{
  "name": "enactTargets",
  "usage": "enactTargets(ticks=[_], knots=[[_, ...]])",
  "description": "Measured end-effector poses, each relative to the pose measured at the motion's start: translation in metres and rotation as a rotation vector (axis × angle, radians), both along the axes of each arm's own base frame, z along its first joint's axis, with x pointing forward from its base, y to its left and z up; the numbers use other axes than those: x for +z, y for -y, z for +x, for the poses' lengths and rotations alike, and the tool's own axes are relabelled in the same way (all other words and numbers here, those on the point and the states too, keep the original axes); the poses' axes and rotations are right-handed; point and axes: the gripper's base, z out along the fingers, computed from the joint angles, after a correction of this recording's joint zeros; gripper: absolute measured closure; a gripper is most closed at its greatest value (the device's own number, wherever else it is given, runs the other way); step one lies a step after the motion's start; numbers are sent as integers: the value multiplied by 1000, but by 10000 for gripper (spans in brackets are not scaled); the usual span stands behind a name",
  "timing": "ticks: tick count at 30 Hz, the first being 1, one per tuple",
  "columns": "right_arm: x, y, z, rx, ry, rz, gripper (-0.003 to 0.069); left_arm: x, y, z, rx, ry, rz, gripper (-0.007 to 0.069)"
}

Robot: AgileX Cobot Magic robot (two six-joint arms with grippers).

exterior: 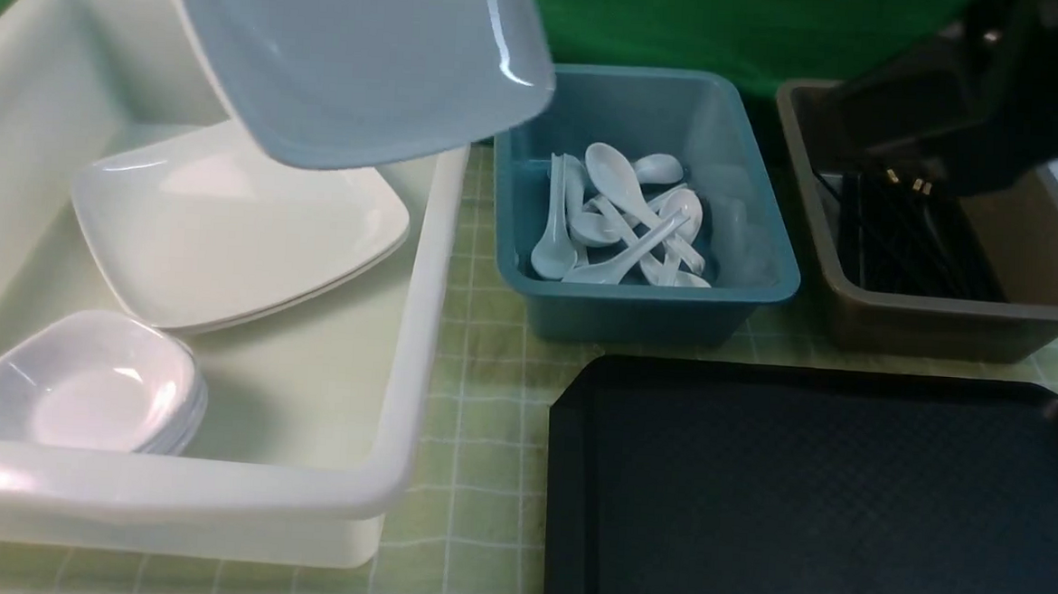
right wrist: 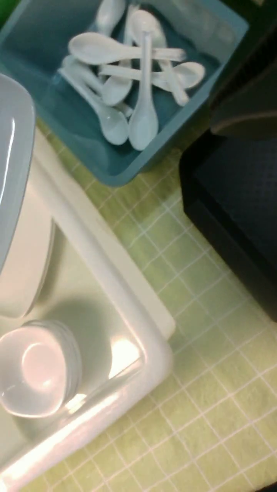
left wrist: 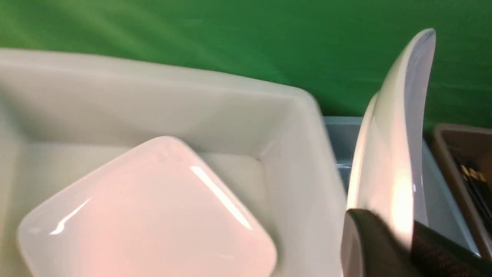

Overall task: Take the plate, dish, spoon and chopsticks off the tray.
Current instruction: Use the left arm to put the plate into the large storage box on the left

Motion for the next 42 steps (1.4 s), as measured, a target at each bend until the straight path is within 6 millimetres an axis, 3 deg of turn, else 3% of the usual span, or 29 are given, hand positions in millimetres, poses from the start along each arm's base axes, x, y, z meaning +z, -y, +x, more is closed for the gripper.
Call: enactTargets(ticks=[5,8,9,15,22,28,32,35,42], knots=[[-2,-50,14,75,13,-41,629,-45,-57,-3,188,-13,-113,601],[-4,-62,17,93,8,-44,629,-62,-67,-2,214,-15,-134,601],[-11,-74,20,115,-9,-59,629,-78,-74,1,232,-17,-153,601],[-21,-88,19,146,-33,-82,629,-131,-83,26,226,-97,-191,601],[-20,-88,19,128,-47,-69,628,-173,-94,49,230,-124,-164,601],[-19,-92,16,137,-42,-56,628,-191,-99,57,258,-139,-171,601],[-19,-93,15,130,-47,-47,628,-195,-104,56,251,-151,-56,571],[-19,-93,15,128,-48,-46,628,-197,-107,54,232,-170,31,526],[-19,-93,15,121,-52,-39,628,-199,-112,51,210,-195,131,332]])
